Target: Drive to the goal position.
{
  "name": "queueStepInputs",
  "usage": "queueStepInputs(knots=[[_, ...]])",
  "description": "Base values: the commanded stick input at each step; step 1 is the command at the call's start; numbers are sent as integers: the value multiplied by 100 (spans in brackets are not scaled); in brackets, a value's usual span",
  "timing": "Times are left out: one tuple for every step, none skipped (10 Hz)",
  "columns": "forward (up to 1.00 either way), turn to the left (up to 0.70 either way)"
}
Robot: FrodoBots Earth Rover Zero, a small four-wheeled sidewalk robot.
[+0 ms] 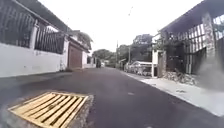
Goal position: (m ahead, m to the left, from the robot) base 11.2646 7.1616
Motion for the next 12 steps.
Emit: queueStepInputs(knots=[[50,0],[50,0],[50,0],[50,0],[50,0],[50,0],[50,0],[50,0],[50,0],[50,0],[50,0],[50,0]])
